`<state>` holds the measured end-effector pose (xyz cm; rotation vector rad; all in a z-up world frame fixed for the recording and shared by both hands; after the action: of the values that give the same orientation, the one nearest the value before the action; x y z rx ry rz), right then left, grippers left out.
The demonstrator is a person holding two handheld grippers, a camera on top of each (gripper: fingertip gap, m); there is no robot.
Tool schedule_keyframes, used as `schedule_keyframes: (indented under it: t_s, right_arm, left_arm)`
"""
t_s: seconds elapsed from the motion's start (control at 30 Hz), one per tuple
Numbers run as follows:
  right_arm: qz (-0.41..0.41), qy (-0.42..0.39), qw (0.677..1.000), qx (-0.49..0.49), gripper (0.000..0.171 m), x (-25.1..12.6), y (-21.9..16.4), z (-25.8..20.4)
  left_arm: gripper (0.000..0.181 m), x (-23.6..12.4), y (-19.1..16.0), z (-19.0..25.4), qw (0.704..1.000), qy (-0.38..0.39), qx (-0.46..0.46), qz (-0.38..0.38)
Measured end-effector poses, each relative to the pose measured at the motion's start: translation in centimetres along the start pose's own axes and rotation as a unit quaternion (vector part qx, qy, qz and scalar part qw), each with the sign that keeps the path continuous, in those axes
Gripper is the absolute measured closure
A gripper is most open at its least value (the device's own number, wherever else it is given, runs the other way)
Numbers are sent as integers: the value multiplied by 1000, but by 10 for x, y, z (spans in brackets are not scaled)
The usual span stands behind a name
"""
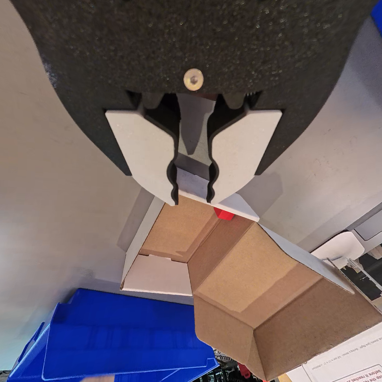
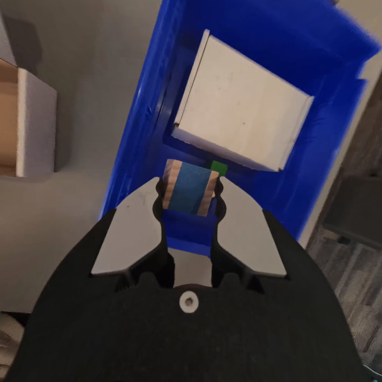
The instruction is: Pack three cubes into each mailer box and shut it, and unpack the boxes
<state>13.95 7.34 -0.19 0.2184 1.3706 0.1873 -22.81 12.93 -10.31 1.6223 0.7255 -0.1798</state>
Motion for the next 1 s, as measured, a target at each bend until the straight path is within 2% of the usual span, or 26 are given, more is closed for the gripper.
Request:
schedule_keyframes:
  t_s: [0.13, 0.33, 0.4, 0.43, 0.47, 0.57, 0.7, 0.87, 0.93, 1.0]
  right_arm:
    - [-27, 37, 999, -24, 123, 43, 9, -6]
    - [-54, 33, 996, -65, 124, 82, 13, -9]
    - [-89, 41, 992, -76, 125, 91, 6, -10]
    - [-110, 47, 989, -82, 137, 95, 2, -11]
    - [-113, 43, 988, -94, 141, 96, 1, -12]
    - [-97, 48, 991, -81, 138, 95, 4, -12]
    - [-57, 26, 996, -66, 124, 62, 6, -3]
    - [104, -6, 992, -76, 125, -23, 21, -25]
    - [176, 40, 978, -110, 127, -46, 28, -55]
    - [220, 127, 958, -130, 126, -55, 38, -92]
  left_arm:
    - [155, 0, 0, 0, 1000, 0, 1, 0]
    - [156, 0, 0, 0, 1000, 0, 1, 0]
    - [156, 0, 0, 0, 1000, -1, 0, 0]
    - [156, 0, 0, 0, 1000, -1, 0, 0]
    - [156, 0, 0, 0, 1000, -1, 0, 0]
    - [156, 0, 0, 0, 1000, -1, 1, 0]
    - [156, 0, 0, 0, 1000, 1, 3, 0]
    - [156, 0, 0, 0, 1000, 2, 1, 0]
    - [155, -1, 0, -1, 1000, 3, -2, 4]
    - [150, -3, 0, -1, 1000, -4, -5, 14]
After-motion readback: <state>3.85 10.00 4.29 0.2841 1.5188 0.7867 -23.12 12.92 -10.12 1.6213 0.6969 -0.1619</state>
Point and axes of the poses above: each gripper's, where its closed fingertips meet, x out along the fingers, y out of its top, z = x × y across the jaws, the point moved 10 cm from there along -x, back along the fingers, and after that the axes turned 7 degrees about -z, right-handed, at the moved point
